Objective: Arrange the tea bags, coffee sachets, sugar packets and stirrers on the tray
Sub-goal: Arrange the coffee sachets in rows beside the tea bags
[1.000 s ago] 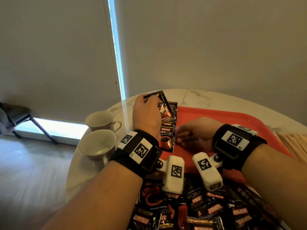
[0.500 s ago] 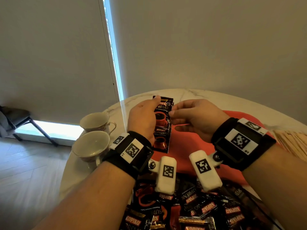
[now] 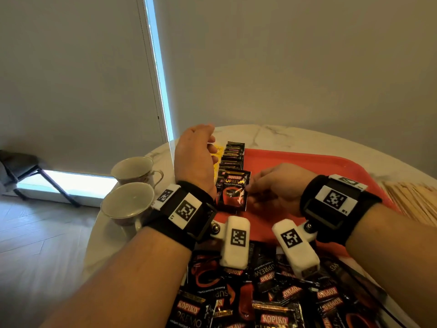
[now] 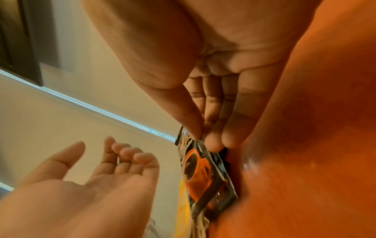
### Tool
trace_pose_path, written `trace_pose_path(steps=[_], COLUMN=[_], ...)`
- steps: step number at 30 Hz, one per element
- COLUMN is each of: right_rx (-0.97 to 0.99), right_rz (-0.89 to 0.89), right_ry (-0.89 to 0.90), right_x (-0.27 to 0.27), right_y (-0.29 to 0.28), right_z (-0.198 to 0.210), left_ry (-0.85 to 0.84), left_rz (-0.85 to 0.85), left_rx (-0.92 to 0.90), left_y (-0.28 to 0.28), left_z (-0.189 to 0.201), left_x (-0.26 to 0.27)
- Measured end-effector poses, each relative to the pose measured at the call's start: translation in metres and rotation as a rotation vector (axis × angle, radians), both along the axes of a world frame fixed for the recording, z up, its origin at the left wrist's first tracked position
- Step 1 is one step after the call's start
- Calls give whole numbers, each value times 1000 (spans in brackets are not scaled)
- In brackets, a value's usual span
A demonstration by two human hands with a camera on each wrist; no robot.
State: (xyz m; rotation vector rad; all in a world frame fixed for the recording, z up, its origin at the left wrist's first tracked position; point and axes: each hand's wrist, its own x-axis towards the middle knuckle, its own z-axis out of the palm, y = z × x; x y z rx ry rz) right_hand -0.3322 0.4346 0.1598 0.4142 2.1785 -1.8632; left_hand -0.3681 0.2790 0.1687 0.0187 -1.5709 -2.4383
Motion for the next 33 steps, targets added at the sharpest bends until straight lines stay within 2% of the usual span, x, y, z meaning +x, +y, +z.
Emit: trace_pose_path(steps=[5,19,23,26,29,33], right_rx=[38,87,158,257,310,442], right_rz=[39,7,16,48,125,288], right_ry=[-110,-140,-90,33,147,192], right_x=[-3,-9,-3,3,11,29], right_y=[-8,-12,-12,-9,-6,-12], right_z=[-8,-6,9,26,40,53], left_ry=[-30,-16,85,194,290,413], left_rz=[41,31,12,-3,-54,-94], left_rx=[29,55,56,48,29,-16], left_y=[-3,-6,-8,-10,-11,-23], left_z=[0,2,15,30,47,72], left_x=[-6,-8,4,14,23,41])
